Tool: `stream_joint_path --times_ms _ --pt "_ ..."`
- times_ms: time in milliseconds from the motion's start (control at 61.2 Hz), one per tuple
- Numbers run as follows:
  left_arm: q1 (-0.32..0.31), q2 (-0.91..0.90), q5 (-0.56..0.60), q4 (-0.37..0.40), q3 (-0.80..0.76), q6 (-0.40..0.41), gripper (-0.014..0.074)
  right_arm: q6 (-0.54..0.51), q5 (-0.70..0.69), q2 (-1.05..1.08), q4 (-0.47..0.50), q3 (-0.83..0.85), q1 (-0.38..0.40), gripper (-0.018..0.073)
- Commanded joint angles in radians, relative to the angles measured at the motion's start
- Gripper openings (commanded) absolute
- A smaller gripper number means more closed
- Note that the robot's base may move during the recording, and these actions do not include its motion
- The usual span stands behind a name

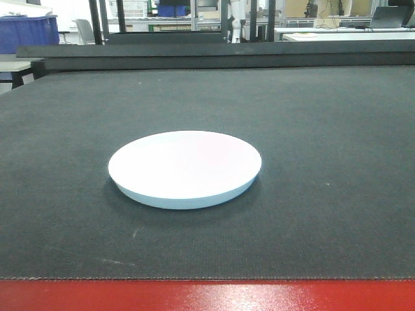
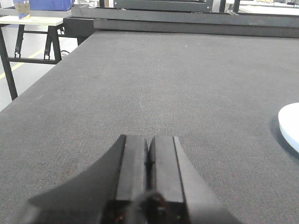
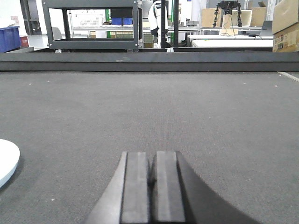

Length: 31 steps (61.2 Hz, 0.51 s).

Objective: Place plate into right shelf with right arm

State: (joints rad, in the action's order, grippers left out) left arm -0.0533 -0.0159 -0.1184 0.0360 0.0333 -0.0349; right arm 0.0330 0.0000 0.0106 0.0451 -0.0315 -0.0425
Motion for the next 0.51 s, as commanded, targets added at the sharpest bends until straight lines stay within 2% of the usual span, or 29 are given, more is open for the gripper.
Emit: stream_joint_path --times_ms 0,278,490 --pt "0.001 -0.007 0.086 0.006 0.008 0.003 -0.0047 -0.004 -0.089 0.013 -0.01 0.01 0.005 0.0057" --pt "0.001 -0.007 0.086 0.006 0.008 0.003 -0.0047 -0.004 -0.109 0.013 -0.01 0.01 0.005 0.0057" --pt "0.001 -0.007 0.086 0.006 0.008 0.003 -0.0047 -0.004 -0.262 0.013 -0.01 0.01 0.005 0.0057"
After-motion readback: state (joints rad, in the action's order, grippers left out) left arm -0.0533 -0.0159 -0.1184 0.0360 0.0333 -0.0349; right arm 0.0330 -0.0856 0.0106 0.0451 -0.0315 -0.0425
